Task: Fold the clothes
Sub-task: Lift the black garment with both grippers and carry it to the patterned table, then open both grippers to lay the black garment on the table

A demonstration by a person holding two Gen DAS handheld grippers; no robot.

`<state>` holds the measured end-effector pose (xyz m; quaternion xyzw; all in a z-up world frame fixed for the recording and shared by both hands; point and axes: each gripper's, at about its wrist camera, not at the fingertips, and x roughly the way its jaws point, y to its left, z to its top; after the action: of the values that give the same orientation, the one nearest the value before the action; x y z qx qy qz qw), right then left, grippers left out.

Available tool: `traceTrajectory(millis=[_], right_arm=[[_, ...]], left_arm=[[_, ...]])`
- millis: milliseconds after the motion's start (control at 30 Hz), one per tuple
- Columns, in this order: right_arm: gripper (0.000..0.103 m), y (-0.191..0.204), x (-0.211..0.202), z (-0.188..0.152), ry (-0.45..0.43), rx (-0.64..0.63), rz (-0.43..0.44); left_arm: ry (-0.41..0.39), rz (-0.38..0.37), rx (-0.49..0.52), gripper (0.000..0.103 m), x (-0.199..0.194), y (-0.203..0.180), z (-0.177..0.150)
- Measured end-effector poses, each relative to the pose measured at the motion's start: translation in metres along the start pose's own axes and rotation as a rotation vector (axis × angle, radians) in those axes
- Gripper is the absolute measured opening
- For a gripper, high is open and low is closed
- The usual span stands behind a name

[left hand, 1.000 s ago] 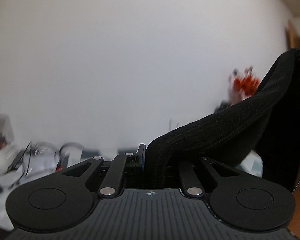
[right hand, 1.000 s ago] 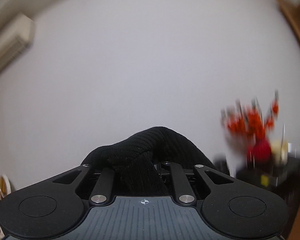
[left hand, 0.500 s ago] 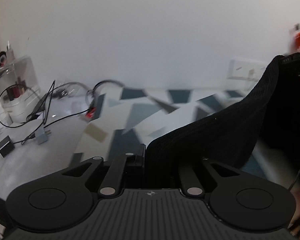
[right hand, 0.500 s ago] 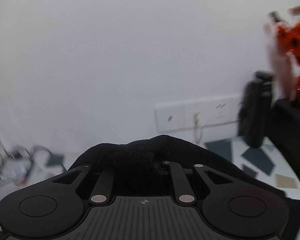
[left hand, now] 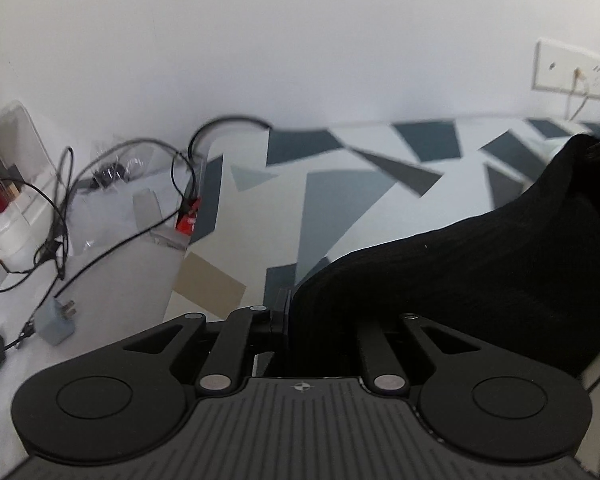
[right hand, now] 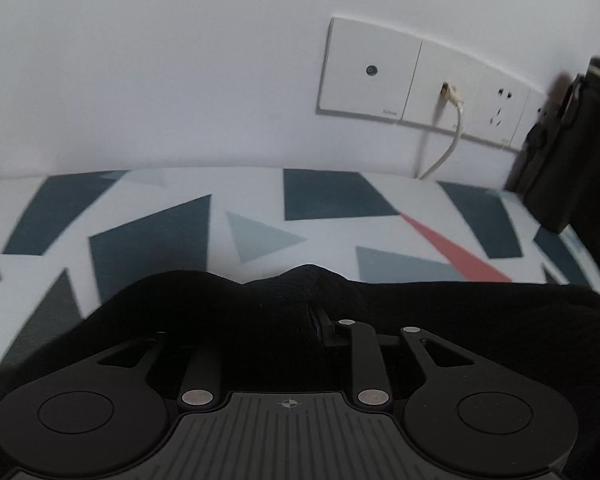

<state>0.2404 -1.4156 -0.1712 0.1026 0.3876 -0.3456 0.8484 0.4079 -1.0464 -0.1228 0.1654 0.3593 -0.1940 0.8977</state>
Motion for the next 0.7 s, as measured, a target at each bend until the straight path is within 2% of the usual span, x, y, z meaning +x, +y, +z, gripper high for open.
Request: traceTrajectory(millis=[33,67,100,133,167,200,233,300,367,467,600,700], right_arm=[[0.028,0.002,0.001,0.000,0.005,-0.007,-0.018],[0.039,0.001,0.001,0.001,0.012,-0.009,-0.039],[0.051,0.001,0.002,0.002,0.020,-0.012,-0.061],[0.084,-0.001,0.000,0.003,0.029,-0.013,-0.066],[0.101,-0.003,-0.003,0.004,0.038,-0.015,-0.072],[0.102,-0.005,-0.011,0.005,0.026,-0.007,-0.024],[0.102,-0.006,-0.022,0.007,0.025,-0.003,0.010],[0.102,-0.008,-0.045,0.011,0.023,0.004,0.078],[0.102,-0.014,-0.081,0.011,-0.031,0.035,0.156],[0.102,-0.044,-0.135,0.006,-0.133,0.119,0.247],[0.102,-0.106,-0.189,-0.027,-0.224,0.309,0.203],[0.102,-0.153,-0.216,-0.066,-0.234,0.447,0.161]], left_arm=[[0.014,0.010,0.018,0.015,0.009,-0.001,0.001],[0.029,0.021,0.038,0.020,0.017,-0.003,0.002],[0.050,0.049,0.072,0.033,0.025,-0.007,0.003],[0.064,0.085,0.098,0.042,0.030,-0.010,0.004],[0.064,0.117,0.106,0.062,0.031,-0.011,0.006],[0.049,0.134,0.102,0.073,0.030,-0.011,0.008],[0.035,0.149,0.096,0.074,0.028,-0.011,0.011],[0.028,0.128,0.061,0.079,0.019,-0.008,0.019],[0.022,0.121,0.021,0.084,0.008,-0.008,0.026],[-0.052,0.108,0.021,0.094,-0.020,-0.021,0.030],[-0.145,0.071,0.123,0.101,-0.064,-0.061,0.028],[-0.156,0.028,0.166,0.102,-0.089,-0.097,0.024]])
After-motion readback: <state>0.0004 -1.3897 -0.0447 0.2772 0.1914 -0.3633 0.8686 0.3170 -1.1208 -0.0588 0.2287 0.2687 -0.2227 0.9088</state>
